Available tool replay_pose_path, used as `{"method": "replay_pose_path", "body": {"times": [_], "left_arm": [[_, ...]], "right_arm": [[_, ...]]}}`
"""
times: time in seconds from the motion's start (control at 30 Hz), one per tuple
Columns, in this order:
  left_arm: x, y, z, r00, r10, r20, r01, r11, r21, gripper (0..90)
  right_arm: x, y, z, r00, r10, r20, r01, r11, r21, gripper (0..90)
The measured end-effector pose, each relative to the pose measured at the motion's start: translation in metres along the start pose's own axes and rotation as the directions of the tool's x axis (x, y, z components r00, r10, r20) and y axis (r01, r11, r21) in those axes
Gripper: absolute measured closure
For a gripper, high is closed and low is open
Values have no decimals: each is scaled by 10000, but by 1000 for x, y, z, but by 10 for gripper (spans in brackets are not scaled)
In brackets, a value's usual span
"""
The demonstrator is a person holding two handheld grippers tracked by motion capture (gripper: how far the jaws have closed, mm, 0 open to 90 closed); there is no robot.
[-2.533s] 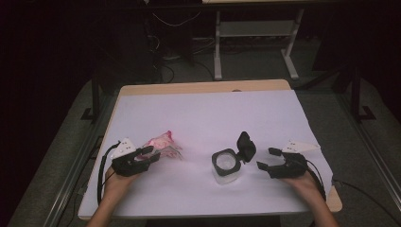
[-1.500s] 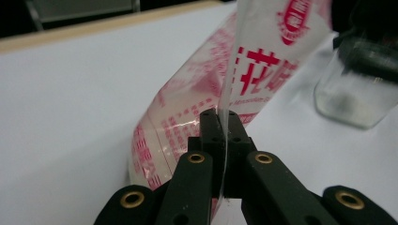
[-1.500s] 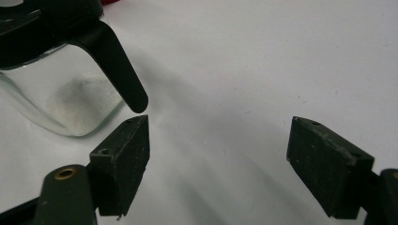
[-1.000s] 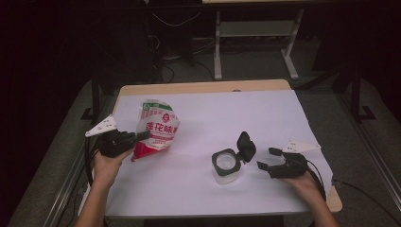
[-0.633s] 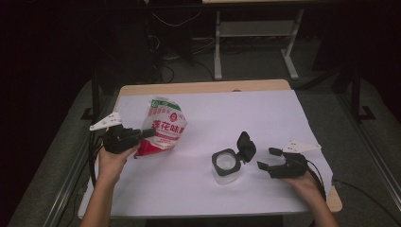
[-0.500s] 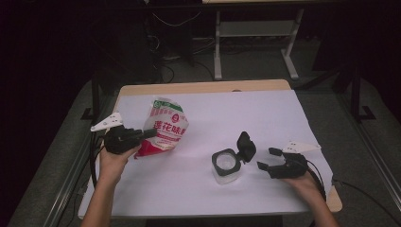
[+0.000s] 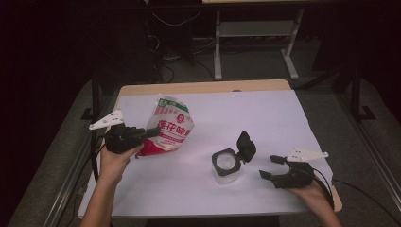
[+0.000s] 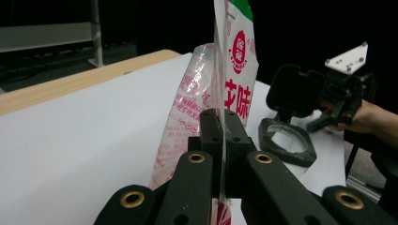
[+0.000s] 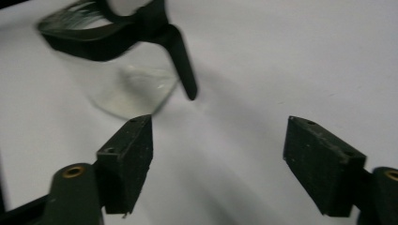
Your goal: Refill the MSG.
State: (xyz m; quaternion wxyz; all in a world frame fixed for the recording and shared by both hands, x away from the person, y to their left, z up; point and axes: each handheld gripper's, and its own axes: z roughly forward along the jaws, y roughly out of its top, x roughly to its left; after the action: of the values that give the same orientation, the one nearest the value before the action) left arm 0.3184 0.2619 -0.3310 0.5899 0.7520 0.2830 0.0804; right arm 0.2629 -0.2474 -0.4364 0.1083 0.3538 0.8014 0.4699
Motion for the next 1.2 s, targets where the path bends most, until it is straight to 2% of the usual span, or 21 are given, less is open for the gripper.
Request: {"method": "replay_pose_path", "body": {"times": [0.1, 0.17, 0.23, 0.27, 0.3, 0.33, 0.37, 0.4, 0.53, 0.9, 1.07, 1.2], "left_arm": [[-2, 4, -1, 9999, 0, 157, 2, 9999, -111, 900], [-5, 7, -3, 9997, 114, 211, -112, 9999, -106, 900], [-8, 9, -4, 9997, 68, 241, -64, 9998, -178, 900], [-9, 11, -4, 9995, 112, 294, -107, 9998, -193, 900], [-10, 12, -4, 9992, 152, 367, -144, 9997, -218, 900], [-11, 13, -4, 9990, 115, 441, -101, 9995, -313, 900], [-12, 15, -4, 9986, 120, 512, -103, 9994, -326, 900], [-13, 16, -4, 9983, 113, 577, -95, 9994, -325, 900], [-18, 19, -3, 9976, 210, 662, -197, 9996, -206, 900], [-31, 24, -4, 9934, 331, 1098, -319, 9994, -127, 900], [-35, 26, -1, 9911, 347, 1288, -338, 9994, -87, 900], [-37, 27, 0, 9897, 333, 1393, -326, 9994, -69, 900]], "right_arm": [[7, 0, -5, 9997, -65, -233, 64, 10000, -61, 337], [12, 3, -7, 9992, -147, -376, 144, 9999, -78, 430], [17, 5, -9, 9991, -241, -339, 244, 9997, 69, 565], [19, 6, -11, 9991, -297, -314, 300, 9995, 97, 682], [20, 6, -13, 9984, -380, -417, 387, 9991, 164, 748], [22, 6, -16, 9984, -433, -357, 440, 9989, 186, 860], [23, 6, -19, 9981, -431, -450, 439, 9989, 169, 896], [25, 6, -22, 9971, -434, -623, 442, 9990, 116, 897], [42, 13, -25, 9941, -836, -686, 827, 9965, -152, 898], [83, 44, -13, 9794, -1565, -1276, 1498, 9868, -608, 898], [97, 63, 4, 9739, -1874, -1280, 1785, 9809, -775, 899], [104, 77, 25, 9739, -1984, -1101, 1905, 9786, -782, 899]]}}
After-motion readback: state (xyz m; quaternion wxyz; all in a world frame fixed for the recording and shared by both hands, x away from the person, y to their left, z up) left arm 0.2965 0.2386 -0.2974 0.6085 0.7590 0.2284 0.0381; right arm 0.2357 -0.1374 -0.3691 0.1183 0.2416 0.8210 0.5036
